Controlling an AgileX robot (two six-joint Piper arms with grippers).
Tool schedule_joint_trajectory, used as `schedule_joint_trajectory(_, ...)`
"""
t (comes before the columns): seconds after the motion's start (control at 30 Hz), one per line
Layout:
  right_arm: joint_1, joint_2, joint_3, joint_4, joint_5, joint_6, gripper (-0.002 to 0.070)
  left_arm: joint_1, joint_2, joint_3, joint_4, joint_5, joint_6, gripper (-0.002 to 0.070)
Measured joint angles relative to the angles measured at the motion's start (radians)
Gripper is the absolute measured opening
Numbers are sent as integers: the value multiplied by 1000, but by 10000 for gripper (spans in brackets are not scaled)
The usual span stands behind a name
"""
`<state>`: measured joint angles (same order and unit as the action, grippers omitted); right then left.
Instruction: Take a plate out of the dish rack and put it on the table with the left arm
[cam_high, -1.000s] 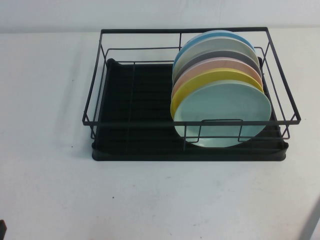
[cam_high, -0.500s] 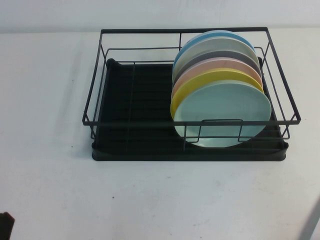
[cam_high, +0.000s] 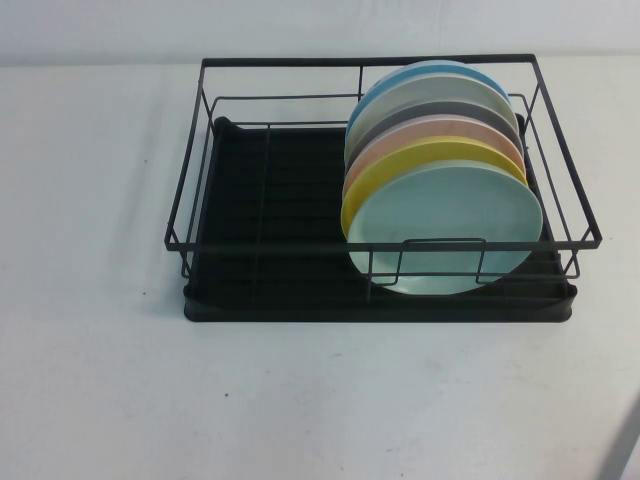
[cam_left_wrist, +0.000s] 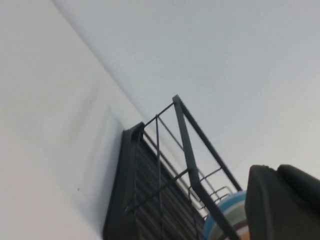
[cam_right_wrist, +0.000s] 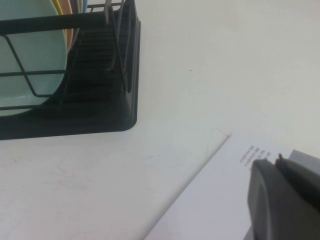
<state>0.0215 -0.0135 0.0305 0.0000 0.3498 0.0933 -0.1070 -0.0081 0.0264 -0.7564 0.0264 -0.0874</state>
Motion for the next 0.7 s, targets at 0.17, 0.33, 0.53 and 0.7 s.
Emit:
schedule_joint_trajectory(0.17,0,0,0,0,0,0,-20,0,0,-3,-18,-1,-23,-4)
schedule_joint_trajectory(0.33,0,0,0,0,0,0,-20,0,40,-175,28,281,87,-4)
schedule_joint_trajectory(0.53,0,0,0,0,0,0,-21,0,307,-588,256,673,445,-4)
schedule_joint_trajectory(0.7,0,0,0,0,0,0,-20,0,565,-864,362,846,660,-4)
